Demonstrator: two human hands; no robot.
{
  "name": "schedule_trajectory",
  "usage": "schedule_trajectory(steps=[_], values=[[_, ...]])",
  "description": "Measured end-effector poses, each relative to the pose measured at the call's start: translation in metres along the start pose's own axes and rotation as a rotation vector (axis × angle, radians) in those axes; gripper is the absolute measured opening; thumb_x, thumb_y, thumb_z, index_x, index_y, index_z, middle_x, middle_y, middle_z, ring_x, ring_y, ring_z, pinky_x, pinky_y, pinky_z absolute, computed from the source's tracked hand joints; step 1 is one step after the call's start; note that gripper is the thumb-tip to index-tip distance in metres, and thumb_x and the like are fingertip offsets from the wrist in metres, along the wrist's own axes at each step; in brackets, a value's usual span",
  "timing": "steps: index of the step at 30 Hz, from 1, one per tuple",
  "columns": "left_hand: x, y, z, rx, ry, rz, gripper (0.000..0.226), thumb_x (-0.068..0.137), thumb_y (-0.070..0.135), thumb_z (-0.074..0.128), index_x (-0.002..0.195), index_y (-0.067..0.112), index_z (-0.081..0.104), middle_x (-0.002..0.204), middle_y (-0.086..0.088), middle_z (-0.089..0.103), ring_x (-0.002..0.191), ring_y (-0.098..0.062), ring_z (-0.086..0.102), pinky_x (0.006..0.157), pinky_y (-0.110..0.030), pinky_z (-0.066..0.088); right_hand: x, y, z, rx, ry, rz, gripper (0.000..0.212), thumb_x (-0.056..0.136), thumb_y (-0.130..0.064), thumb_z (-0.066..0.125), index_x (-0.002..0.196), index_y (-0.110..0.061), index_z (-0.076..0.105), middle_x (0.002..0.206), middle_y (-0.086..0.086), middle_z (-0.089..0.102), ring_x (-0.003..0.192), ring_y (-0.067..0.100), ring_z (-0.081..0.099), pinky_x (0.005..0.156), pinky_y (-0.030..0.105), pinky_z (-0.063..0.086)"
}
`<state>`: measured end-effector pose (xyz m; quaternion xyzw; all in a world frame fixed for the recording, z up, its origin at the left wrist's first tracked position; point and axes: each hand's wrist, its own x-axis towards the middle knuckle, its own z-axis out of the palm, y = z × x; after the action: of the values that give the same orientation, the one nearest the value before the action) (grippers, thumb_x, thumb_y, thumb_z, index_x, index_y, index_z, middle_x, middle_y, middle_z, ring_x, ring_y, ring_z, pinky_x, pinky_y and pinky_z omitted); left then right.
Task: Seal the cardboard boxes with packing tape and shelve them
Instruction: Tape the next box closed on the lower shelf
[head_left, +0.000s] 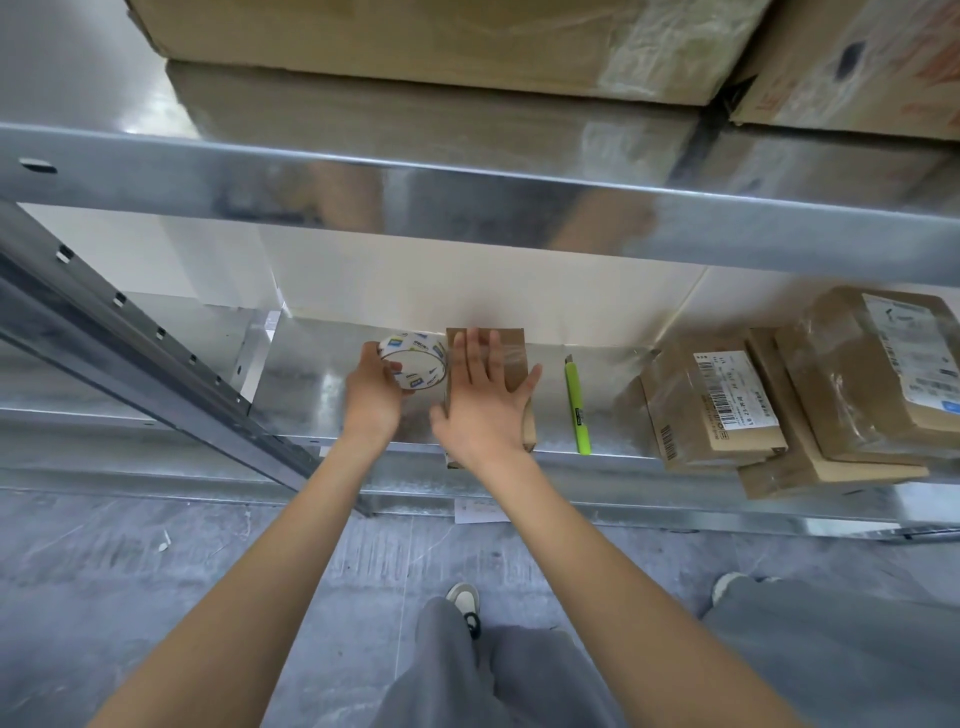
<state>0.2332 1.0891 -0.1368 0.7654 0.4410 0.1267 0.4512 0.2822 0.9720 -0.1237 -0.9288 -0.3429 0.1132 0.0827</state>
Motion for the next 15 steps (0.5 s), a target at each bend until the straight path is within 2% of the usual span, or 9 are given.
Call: schedule_trajectory(steps=[1, 3, 6, 9, 10, 12, 14, 15], values=[[0.001, 0.0, 0.0, 0.002, -0.004, 0.003, 0.029, 0.095, -0.004, 0.032, 0.119, -0.003, 0.049, 0.105, -0.009, 0.058, 0.091, -0.019, 0.053, 0.052, -0.007, 0.039, 0.0, -0.002, 0.002, -0.005, 0.019, 0.0, 0.081, 0.091, -0.036, 0.043, 0.155, -0.011, 0.0, 0.164, 0.002, -0.006, 0.149, 0.023, -0.014, 0.108, 0.072, -0.008], [0.003, 0.0, 0.0, -0.001, -0.004, -0.003, 0.029, 0.095, -0.004, 0.033, 0.119, -0.002, 0.049, 0.11, -0.012, 0.06, 0.095, -0.023, 0.057, 0.058, -0.009, 0.04, 0.0, -0.003, 0.007, -0.004, 0.07, -0.004, 0.079, 0.091, -0.029, 0.043, 0.155, -0.01, 0.003, 0.164, 0.004, -0.002, 0.15, 0.022, -0.009, 0.111, 0.067, -0.008], [0.004, 0.0, 0.001, -0.002, -0.003, -0.017, 0.029, 0.095, -0.004, 0.032, 0.119, -0.002, 0.048, 0.116, -0.017, 0.062, 0.103, -0.029, 0.06, 0.07, -0.023, 0.044, -0.001, -0.002, 0.012, 0.032, 0.15, -0.046, 0.077, 0.087, -0.021, 0.048, 0.155, -0.007, 0.013, 0.163, 0.006, 0.01, 0.151, 0.025, 0.001, 0.116, 0.059, -0.005], [0.002, -0.003, 0.001, -0.062, -0.001, -0.015, 0.034, 0.095, -0.004, 0.031, 0.127, 0.0, 0.044, 0.116, -0.015, 0.061, 0.1, -0.022, 0.058, 0.066, -0.016, 0.045, -0.002, -0.004, 0.012, 0.055, 0.171, -0.07, 0.076, 0.085, -0.017, 0.049, 0.154, -0.008, 0.019, 0.162, 0.005, 0.014, 0.151, 0.025, 0.006, 0.119, 0.056, 0.003], [0.0, -0.003, 0.002, -0.097, 0.014, -0.014, 0.036, 0.095, -0.004, 0.031, 0.13, 0.002, 0.041, 0.115, -0.014, 0.061, 0.102, -0.022, 0.058, 0.07, -0.019, 0.047, -0.003, -0.004, 0.011, 0.054, 0.165, -0.074, 0.075, 0.086, -0.017, 0.049, 0.154, -0.009, 0.018, 0.163, 0.004, 0.012, 0.151, 0.025, 0.004, 0.119, 0.056, 0.003], [-0.001, -0.005, 0.008, -0.241, 0.056, -0.082, 0.036, 0.096, -0.003, 0.033, 0.131, 0.003, 0.04, 0.109, -0.01, 0.061, 0.097, -0.019, 0.06, 0.071, -0.024, 0.049, -0.002, -0.002, 0.01, 0.041, 0.14, -0.072, 0.074, 0.089, -0.02, 0.046, 0.155, -0.012, 0.013, 0.164, 0.002, 0.006, 0.151, 0.023, 0.0, 0.119, 0.055, 0.0], [-0.004, -0.008, 0.016, -0.473, 0.06, -0.209, 0.024, 0.096, -0.002, 0.041, 0.119, 0.001, 0.048, 0.098, -0.008, 0.062, 0.079, -0.015, 0.06, 0.061, -0.021, 0.051, -0.002, -0.001, 0.01, 0.035, 0.141, -0.067, 0.074, 0.09, -0.022, 0.046, 0.156, -0.014, 0.011, 0.164, 0.0, 0.003, 0.151, 0.021, -0.003, 0.119, 0.054, -0.004], [-0.006, -0.011, 0.022, -0.582, 0.032, -0.26, 0.018, 0.096, 0.001, 0.045, 0.111, 0.001, 0.054, 0.093, -0.008, 0.064, 0.074, -0.016, 0.061, 0.06, -0.023, 0.051, -0.003, -0.001, 0.01, 0.035, 0.149, -0.064, 0.074, 0.09, -0.022, 0.046, 0.155, -0.014, 0.012, 0.164, -0.001, 0.004, 0.151, 0.02, -0.002, 0.118, 0.054, -0.006]])
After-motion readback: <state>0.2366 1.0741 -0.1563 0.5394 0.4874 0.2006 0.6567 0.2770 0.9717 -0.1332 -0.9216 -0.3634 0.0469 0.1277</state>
